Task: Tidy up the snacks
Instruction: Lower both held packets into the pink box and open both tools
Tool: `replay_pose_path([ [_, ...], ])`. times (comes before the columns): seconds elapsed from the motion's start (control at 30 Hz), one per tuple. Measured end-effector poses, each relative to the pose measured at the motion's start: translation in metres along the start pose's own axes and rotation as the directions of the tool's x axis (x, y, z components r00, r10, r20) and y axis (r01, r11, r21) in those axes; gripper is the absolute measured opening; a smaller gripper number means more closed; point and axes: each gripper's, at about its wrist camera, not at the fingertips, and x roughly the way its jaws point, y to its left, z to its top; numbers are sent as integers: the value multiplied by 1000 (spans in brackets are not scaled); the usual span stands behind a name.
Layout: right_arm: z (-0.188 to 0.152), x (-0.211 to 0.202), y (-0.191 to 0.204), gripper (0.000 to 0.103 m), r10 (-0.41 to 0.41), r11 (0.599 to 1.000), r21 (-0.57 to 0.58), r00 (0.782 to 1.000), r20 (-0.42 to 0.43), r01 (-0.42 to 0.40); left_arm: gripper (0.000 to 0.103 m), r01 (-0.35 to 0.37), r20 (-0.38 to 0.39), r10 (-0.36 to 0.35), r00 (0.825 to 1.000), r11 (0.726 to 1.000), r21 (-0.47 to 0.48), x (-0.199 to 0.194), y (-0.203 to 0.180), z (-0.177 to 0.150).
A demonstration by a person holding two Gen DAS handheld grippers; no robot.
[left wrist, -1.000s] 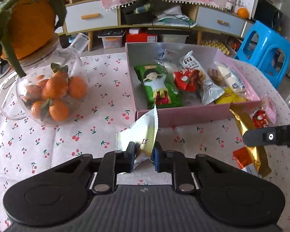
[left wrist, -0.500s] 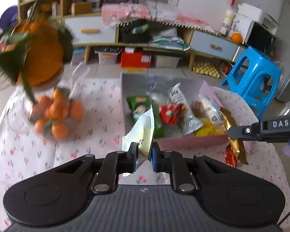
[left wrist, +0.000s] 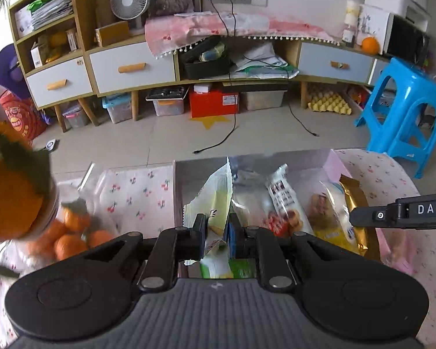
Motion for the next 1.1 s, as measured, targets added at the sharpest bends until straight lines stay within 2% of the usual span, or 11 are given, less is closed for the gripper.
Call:
replay_pose_path([
  [0.43, 33, 33, -1, 28, 0, 1000, -1, 999, 38, 0, 14, -38, -35, 39, 999, 999, 34, 34, 1, 12],
  [0.63, 38, 41, 0, 31, 8, 1000, 0, 998, 69, -8, 17, -24, -38, 25, 999, 999, 29, 37, 0, 14],
  [0.67, 38, 40, 0, 32, 7, 1000, -1, 997, 81, -7, 23, -13, -37, 14, 999, 999, 32, 38, 0, 15],
  [0.7, 38, 40, 0, 40, 4, 1000, 0, 996, 86, -4, 26, -8, -37, 8, 999, 1000, 23, 38, 0, 15],
  [0.77, 38, 38, 0, 56, 3, 1000, 15, 996, 89, -5, 51, -1, -32, 1, 999, 1000, 11, 36, 0, 14],
  [0.83, 37, 35, -1, 59, 0, 1000, 21, 995, 100, -2, 62, -11, -20, 12, 1000, 1000, 13, 34, -3, 14],
  [0.97, 35, 26, 0, 60, -11, 1000, 10, 995, 94, 10, 73, -1, -36, 1, 999, 1000, 9, 29, -5, 12],
  [1.1, 29, 10, 0, 70, -32, 999, -3, 994, 106, 33, 86, 1, -46, -2, 999, 1000, -3, 19, -6, 9],
])
